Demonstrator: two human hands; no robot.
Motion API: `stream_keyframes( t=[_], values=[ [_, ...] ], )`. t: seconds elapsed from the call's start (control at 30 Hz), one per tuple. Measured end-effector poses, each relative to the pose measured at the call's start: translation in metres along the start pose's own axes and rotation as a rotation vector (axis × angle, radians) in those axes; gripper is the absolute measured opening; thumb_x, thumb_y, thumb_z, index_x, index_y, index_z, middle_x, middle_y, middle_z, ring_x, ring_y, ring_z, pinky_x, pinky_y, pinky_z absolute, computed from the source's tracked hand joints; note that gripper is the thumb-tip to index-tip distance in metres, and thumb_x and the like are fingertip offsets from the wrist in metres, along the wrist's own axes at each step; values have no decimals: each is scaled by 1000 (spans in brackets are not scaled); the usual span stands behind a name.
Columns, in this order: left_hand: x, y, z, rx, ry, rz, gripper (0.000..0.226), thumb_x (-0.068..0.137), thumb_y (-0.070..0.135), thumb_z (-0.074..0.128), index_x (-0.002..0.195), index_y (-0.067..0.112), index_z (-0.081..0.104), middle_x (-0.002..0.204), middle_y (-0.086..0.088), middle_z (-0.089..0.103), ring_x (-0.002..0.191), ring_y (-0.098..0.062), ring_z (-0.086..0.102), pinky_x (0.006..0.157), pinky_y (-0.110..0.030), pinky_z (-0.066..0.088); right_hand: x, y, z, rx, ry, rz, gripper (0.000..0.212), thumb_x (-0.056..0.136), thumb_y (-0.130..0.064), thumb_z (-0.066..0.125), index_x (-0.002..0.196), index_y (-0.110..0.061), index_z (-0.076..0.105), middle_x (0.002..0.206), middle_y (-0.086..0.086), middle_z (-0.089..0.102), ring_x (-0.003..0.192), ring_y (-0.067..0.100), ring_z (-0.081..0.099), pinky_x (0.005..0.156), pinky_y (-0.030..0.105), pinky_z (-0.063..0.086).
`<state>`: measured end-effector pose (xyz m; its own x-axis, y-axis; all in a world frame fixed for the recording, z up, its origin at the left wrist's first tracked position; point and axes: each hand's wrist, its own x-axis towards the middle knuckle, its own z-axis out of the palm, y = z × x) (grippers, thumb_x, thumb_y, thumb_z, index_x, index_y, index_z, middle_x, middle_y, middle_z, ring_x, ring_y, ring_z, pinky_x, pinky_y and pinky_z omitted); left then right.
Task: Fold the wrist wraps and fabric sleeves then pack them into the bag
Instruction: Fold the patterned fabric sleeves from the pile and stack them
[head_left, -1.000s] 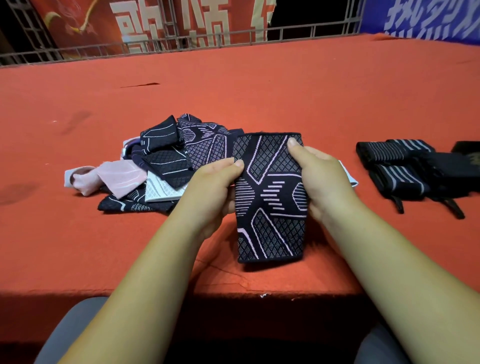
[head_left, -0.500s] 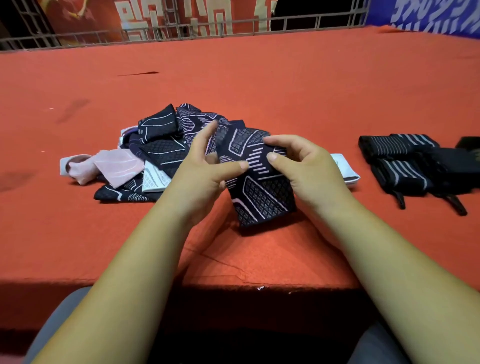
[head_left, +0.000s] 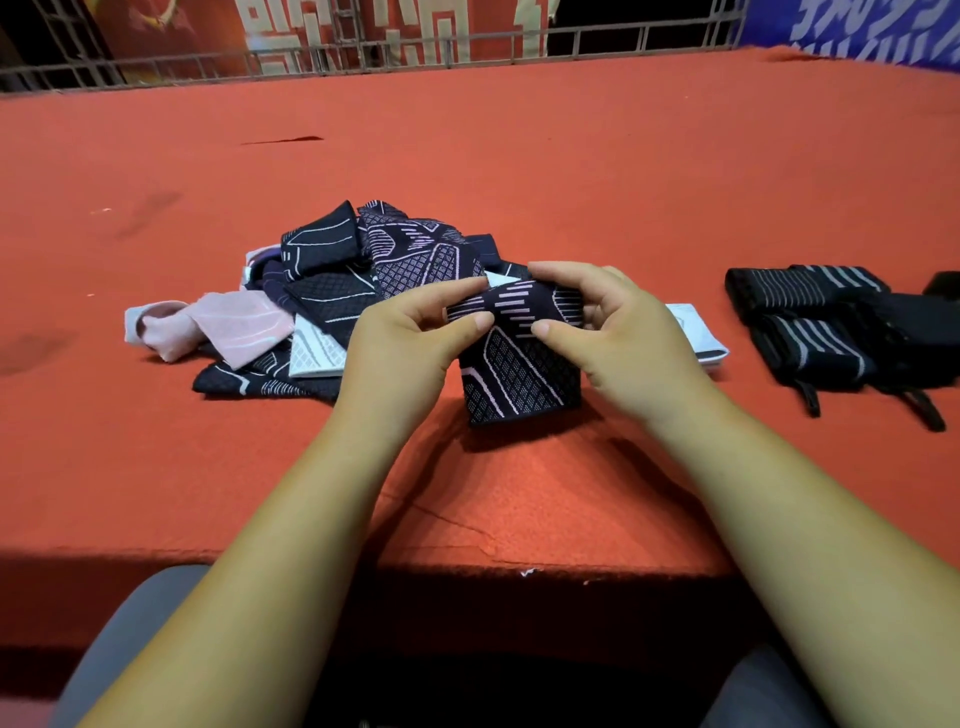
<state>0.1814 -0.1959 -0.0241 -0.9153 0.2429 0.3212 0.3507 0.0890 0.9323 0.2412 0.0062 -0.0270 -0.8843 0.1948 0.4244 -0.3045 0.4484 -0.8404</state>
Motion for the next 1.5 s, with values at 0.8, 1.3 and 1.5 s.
stream_keyframes(
  t=[0.8, 1.3, 1.5],
  values=[
    [2, -4, 2, 586, 27, 382, 13, 104, 16, 65, 112, 22, 73, 104, 0, 53, 97, -8, 51, 86, -8, 35, 0, 5, 2, -222, 102, -22, 13, 89, -26, 85, 98, -28, 77, 98, -1, 60, 87, 12, 62, 79, 24, 47],
    [3, -8, 8, 300, 60, -29, 29, 109, 44, 58, 103, 16, 66, 96, 1, 74, 96, -21, 70, 92, -47, 55, -3, 5, 16, 17, 43, 232, 20, 108, -50, 56, 110, -32, 64, 100, -15, 75, 96, 5, 69, 97, 42, 54],
    [1, -4, 9, 54, -19, -173, 44, 104, 50, 59, 108, 9, 73, 97, -8, 82, 89, -29, 78, 85, -50, 63, -5, 4, 22, -65, 25, 246, 18, 109, -49, 54, 118, -34, 55, 102, -15, 72, 94, -1, 67, 83, 22, 48]
  ],
)
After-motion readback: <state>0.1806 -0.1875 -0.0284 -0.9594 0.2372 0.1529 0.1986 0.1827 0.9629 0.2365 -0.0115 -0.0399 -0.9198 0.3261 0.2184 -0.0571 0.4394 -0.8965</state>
